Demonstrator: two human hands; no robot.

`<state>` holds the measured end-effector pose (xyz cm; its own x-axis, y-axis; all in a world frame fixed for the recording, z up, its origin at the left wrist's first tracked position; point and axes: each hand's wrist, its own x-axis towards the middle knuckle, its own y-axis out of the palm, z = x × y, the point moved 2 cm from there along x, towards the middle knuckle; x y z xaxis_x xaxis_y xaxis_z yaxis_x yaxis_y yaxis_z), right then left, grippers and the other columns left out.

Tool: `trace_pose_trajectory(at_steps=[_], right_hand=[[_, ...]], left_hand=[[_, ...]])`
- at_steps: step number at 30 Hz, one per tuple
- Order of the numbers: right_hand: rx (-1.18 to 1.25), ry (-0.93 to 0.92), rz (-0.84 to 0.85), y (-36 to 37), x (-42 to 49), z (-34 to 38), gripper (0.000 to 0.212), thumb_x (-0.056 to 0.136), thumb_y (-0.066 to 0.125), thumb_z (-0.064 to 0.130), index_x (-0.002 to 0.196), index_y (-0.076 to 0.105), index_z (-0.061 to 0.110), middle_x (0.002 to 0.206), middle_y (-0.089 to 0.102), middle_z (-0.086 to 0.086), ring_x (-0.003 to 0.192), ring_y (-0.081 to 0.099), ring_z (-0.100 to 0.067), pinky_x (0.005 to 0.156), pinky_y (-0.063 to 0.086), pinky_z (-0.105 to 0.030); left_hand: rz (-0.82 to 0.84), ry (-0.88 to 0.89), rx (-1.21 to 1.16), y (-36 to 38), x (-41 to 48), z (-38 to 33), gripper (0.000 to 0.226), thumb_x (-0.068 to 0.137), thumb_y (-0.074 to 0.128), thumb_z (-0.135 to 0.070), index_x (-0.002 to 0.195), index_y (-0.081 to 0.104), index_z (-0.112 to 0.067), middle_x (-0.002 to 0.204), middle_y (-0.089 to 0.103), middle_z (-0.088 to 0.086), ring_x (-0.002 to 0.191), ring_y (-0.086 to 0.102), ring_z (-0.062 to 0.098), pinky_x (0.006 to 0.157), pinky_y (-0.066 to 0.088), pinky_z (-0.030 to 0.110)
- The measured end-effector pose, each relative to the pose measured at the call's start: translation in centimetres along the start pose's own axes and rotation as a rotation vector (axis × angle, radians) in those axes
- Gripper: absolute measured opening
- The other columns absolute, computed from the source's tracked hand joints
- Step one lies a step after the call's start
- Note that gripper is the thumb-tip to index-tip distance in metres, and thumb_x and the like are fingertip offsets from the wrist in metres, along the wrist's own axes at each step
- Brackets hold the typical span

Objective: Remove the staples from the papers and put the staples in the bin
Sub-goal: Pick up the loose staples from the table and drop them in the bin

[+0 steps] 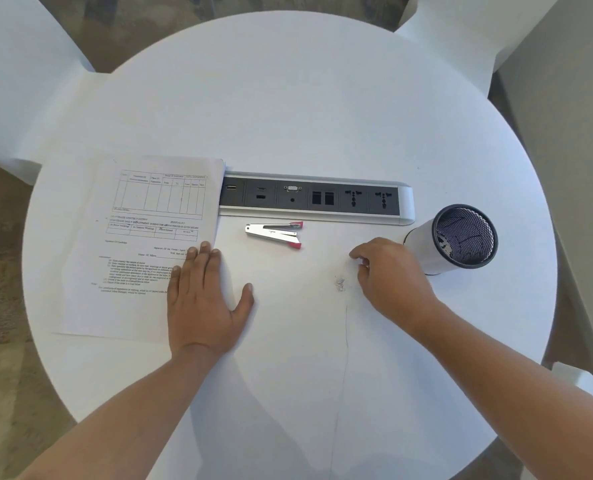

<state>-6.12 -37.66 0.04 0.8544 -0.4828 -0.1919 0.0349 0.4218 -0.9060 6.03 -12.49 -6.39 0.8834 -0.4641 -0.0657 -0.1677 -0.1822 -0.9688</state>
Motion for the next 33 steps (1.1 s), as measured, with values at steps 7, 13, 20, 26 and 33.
trace_pose_trajectory(at_steps=[7,13,20,26,33], right_hand=[[-0.099,-0.137,0.237,1.0,-1.0,1.2,0.024,0.089,0.059,0.026,0.109,0.065,0.014,0.104,0.058,-0.004,0.096,0.057,-0.026,0.078,0.052,-0.038],[-0.236,-0.142,0.217,2.6,-1.7,2.1,0.016,0.071,0.066,-0.003,0.068,0.057,0.01,0.067,0.043,-0.003,0.051,0.039,-0.023,0.04,0.035,-0.03],[-0.301,-0.118,0.194,1.7,-1.3,3.6,0.036,0.072,0.046,-0.012,0.059,0.025,0.015,0.063,0.027,0.0,0.049,0.024,-0.015,0.043,0.015,-0.029],[-0.155,0.033,0.181,2.1,-0.1,2.7,0.011,0.075,0.055,0.0,0.073,0.061,0.01,0.07,0.061,-0.004,0.059,0.055,-0.024,0.049,0.043,-0.028],[1.093,0.725,0.136,-0.4,-0.9,0.3,0.003,0.072,0.074,-0.008,0.072,0.071,-0.007,0.079,0.074,-0.016,0.066,0.068,-0.015,0.069,0.061,-0.025]], left_hand=[[-0.003,-0.002,0.0,0.0,0.0,0.0,0.082,0.085,0.039,-0.06,0.148,0.04,-0.007,0.16,0.036,0.008,0.152,0.026,0.025,0.124,0.02,0.048],[-0.002,-0.006,0.0,0.0,0.0,-0.1,0.082,0.085,0.039,-0.06,0.148,0.04,-0.007,0.161,0.036,0.007,0.152,0.026,0.024,0.125,0.019,0.047],[0.006,-0.01,-0.003,0.0,-0.1,-0.1,0.082,0.085,0.039,-0.061,0.148,0.039,-0.008,0.161,0.035,0.007,0.153,0.025,0.024,0.125,0.017,0.046],[0.0,-0.005,0.0,0.0,-0.1,-0.1,0.082,0.085,0.039,-0.06,0.148,0.039,-0.008,0.161,0.036,0.007,0.152,0.025,0.024,0.125,0.018,0.047],[0.005,-0.004,0.003,0.1,0.0,0.1,0.082,0.085,0.039,-0.06,0.148,0.038,-0.008,0.16,0.036,0.008,0.152,0.026,0.024,0.125,0.018,0.047]])
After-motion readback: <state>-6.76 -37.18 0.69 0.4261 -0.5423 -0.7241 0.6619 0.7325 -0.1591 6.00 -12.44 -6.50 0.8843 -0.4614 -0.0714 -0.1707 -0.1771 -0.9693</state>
